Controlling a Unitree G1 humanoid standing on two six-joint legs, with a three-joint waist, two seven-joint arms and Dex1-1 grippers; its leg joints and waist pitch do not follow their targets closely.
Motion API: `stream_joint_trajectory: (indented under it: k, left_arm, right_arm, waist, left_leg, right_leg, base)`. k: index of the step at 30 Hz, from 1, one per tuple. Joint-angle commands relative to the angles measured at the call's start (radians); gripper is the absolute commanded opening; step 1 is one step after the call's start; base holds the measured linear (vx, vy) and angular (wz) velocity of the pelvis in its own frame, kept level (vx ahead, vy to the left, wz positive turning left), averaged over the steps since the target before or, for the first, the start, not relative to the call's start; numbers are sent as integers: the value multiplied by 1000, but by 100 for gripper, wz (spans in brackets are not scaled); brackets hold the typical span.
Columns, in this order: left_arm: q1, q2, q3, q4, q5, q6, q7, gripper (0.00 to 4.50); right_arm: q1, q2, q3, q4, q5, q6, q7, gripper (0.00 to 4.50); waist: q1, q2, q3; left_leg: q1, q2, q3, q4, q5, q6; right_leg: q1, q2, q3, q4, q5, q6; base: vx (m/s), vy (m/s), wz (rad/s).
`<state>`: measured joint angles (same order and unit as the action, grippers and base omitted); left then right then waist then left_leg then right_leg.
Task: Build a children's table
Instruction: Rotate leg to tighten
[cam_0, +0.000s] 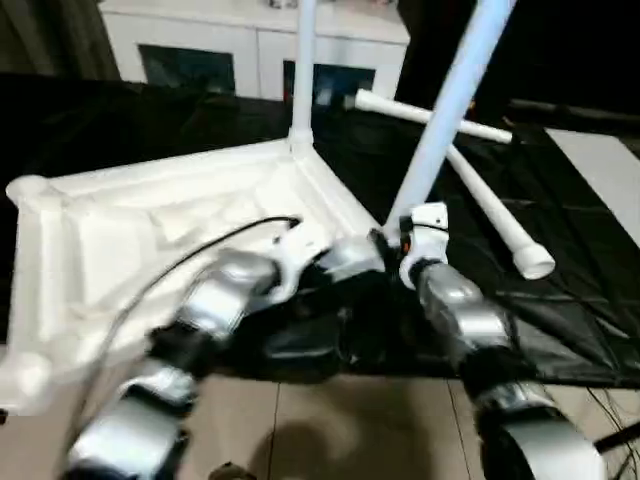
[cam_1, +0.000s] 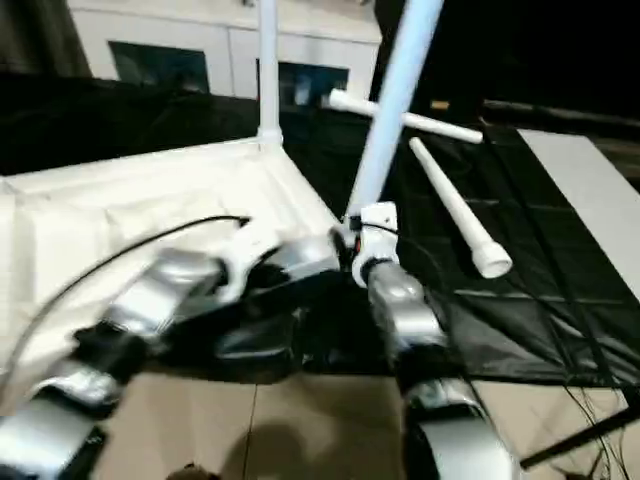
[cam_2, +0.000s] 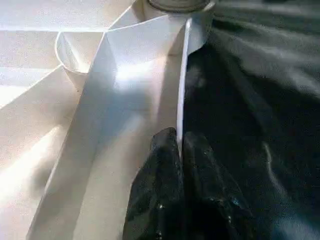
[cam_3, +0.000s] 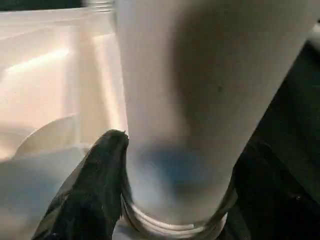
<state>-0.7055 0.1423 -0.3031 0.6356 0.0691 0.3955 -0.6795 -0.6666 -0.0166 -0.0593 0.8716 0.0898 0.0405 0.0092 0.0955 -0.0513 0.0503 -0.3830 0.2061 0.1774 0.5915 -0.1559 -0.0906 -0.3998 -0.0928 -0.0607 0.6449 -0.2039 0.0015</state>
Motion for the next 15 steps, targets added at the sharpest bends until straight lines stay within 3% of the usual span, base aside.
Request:
stream_joint_trajectory:
  k: [1, 3, 5, 8, 9, 10, 12, 13, 15]
  left_arm:
    - [-49, -63, 113, 30, -33, -41, 239, 0]
    - [-60, -110, 106, 46, -33, -63, 252, 0]
    - [-59, -111, 93, 49, -21, -72, 248, 0]
    - [-49, -91, 86, 52, -11, -87, 231, 0]
    - [-48, -88, 86, 55, -9, -90, 229, 0]
    - [-45, -76, 85, 55, -6, -92, 220, 0]
    - [-42, -60, 91, 65, 0, -101, 208, 0]
    - [-42, -57, 92, 67, 1, -102, 206, 0]
    - [-41, -50, 94, 66, 2, -102, 198, 0]
  right_arm:
    - [13, 84, 16, 74, 24, -9, -22, 267]
    - [-18, 118, 24, 120, 13, -39, -27, 267]
    - [-30, 127, 25, 129, 11, -56, 6, 267]
    - [-38, 137, 9, 125, 31, -84, 59, 267]
    - [-42, 139, 5, 131, 33, -92, 62, 323]
    - [-42, 139, 1, 131, 37, -100, 71, 337]
    - [-47, 139, -10, 146, 36, -126, 83, 343]
    - [-47, 139, -11, 147, 36, -130, 87, 358]
    - [-49, 135, -15, 147, 39, -144, 98, 381]
  waist:
    - [-3, -4, -66]
    - [-2, -5, -66]
    - [-1, -7, -68]
    - [0, -6, -68]
    - [0, -5, -67]
    - [-1, -4, -66]
    - [-10, -4, -64]
    - [-30, -6, -63]
    - [-35, 0, -70]
  left_leg:
    - [25, 15, 1, -69, -267, -18]
    - [21, 14, 3, -67, -258, -2]
    - [13, 13, 3, -67, -230, 16]
    - [13, 13, 4, -66, -225, 28]
    - [13, 14, 3, -67, -228, 29]
    - [14, 14, 3, -68, -242, 27]
    - [7, 13, -1, -73, -281, 24]
    - [-15, 10, -11, -82, -286, 11]
    - [-11, 14, -15, -81, -269, 2]
  right_leg:
    - [32, -43, 40, -95, -206, -152]
    - [33, -44, 41, -95, -195, -147]
    - [39, -44, 40, -91, -177, -137]
    - [39, -42, 40, -91, -162, -138]
    - [38, -43, 40, -91, -168, -139]
    - [37, -42, 39, -94, -188, -138]
    - [38, -44, 39, -98, -237, -126]
    - [54, -42, 29, -96, -286, -107]
    - [53, -46, 28, -96, -273, -109]
  base:
    - [0, 0, 0]
    - [0, 0, 0]
    - [0, 0, 0]
    - [0, 0, 0]
    - [0, 0, 0]
    - [0, 0, 0]
    - [0, 0, 0]
    - [0, 0, 0]
    - [-11, -1, -10]
